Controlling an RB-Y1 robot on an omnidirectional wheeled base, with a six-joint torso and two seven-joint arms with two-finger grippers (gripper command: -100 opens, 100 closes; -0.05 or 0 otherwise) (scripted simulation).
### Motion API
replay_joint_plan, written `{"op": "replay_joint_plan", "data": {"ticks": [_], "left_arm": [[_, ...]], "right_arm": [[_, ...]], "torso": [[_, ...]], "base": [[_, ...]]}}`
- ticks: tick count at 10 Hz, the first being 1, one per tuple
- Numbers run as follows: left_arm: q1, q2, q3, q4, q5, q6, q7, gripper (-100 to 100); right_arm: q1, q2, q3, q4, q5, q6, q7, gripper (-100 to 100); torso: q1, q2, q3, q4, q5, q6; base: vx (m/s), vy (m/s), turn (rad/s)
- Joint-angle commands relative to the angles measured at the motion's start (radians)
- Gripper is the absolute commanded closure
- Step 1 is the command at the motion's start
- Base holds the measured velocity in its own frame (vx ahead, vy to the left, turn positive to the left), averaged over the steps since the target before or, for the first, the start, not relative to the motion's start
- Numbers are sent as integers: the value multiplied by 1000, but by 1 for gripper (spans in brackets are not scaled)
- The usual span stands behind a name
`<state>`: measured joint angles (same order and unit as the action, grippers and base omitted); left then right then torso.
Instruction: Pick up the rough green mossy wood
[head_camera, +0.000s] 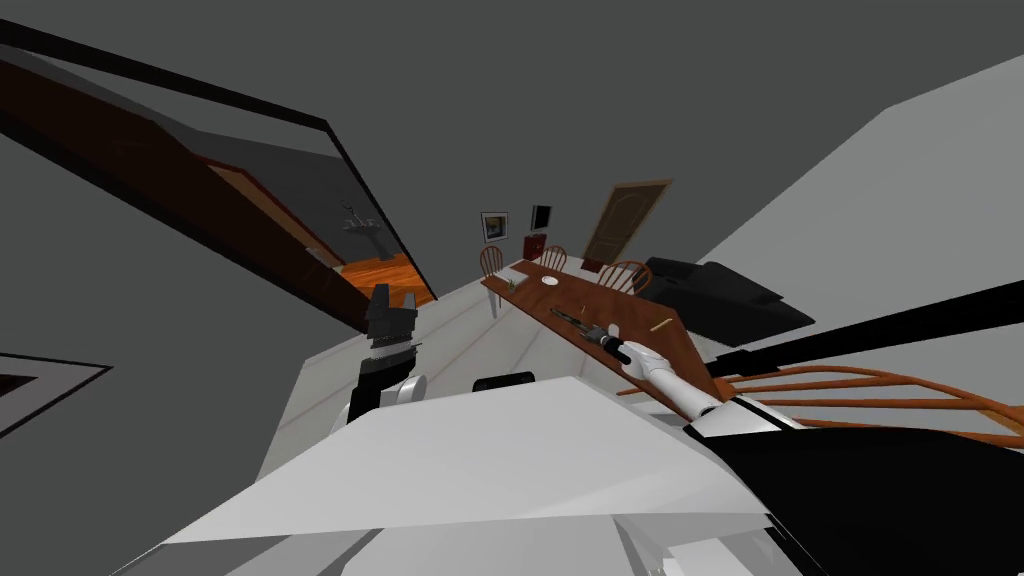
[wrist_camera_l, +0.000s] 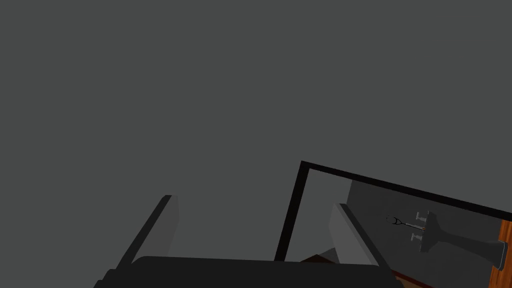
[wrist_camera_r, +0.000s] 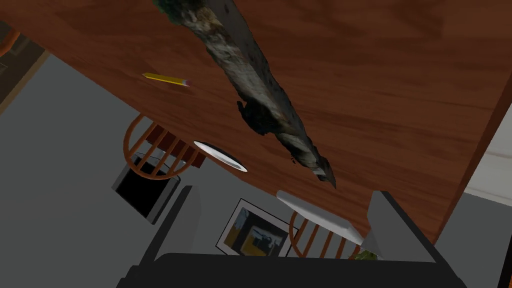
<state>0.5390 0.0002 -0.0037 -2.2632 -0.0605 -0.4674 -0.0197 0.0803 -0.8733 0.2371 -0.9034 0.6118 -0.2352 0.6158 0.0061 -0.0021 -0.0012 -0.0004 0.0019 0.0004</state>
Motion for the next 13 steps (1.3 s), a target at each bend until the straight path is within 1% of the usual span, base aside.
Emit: {"op": "replay_joint_plan", "data": {"ticks": [1, 2, 3, 4, 5, 6, 8, 9, 10, 11, 13], "left_arm": [[0, 0, 0, 0, 0, 0, 0, 0], [0, 0, 0, 0, 0, 0, 0, 0], [0, 0, 0, 0, 0, 0, 0, 0], [0, 0, 0, 0, 0, 0, 0, 0], [0, 0, 0, 0, 0, 0, 0, 0], [0, 0, 0, 0, 0, 0, 0, 0], [0, 0, 0, 0, 0, 0, 0, 0], [0, 0, 0, 0, 0, 0, 0, 0], [0, 0, 0, 0, 0, 0, 0, 0], [0, 0, 0, 0, 0, 0, 0, 0], [0, 0, 0, 0, 0, 0, 0, 0]], "right_arm": [[25, -26, -1, 49, 18, 34, 18, -100], [25, -26, -1, 48, 18, 34, 18, -100], [31, -39, 1, 91, 34, 58, 36, -100], [31, -39, 1, 101, 34, 58, 36, -100], [38, -49, 2, 150, 49, 81, 53, -100], [38, -49, 2, 111, 49, 81, 53, -100], [38, -49, 2, 150, 49, 81, 53, -100], [46, -56, 3, 187, 63, 101, 69, -100], [46, -56, 3, 194, 63, 101, 69, -100], [54, -60, 5, 234, 75, 120, 83, -100], [54, -60, 5, 243, 75, 120, 83, -100]], "torso": [[0, 0, 0, 0, 0, 0], [0, 0, 0, 0, 0, -1], [-1, 0, 0, 0, 0, 0], [0, 0, 0, 0, 0, -1], [-1, 1, 0, 0, 0, 0], [1, 0, 0, 0, 0, -1], [-3, 2, 1, 0, -1, 0], [-5, 4, 2, 1, -1, 0], [-2, 2, 1, 1, -1, 0], [-1, 2, 1, 0, 0, 0], [-2, 1, 0, 0, 0, 0]], "base": [[72, 82, 220], [55, 68, 115], [56, 77, 225], [50, 70, 119], [63, 96, 230], [51, 66, 92], [14, 14, -16], [40, 51, 181], [48, 62, 141], [64, 67, 220], [38, 33, 45]]}}
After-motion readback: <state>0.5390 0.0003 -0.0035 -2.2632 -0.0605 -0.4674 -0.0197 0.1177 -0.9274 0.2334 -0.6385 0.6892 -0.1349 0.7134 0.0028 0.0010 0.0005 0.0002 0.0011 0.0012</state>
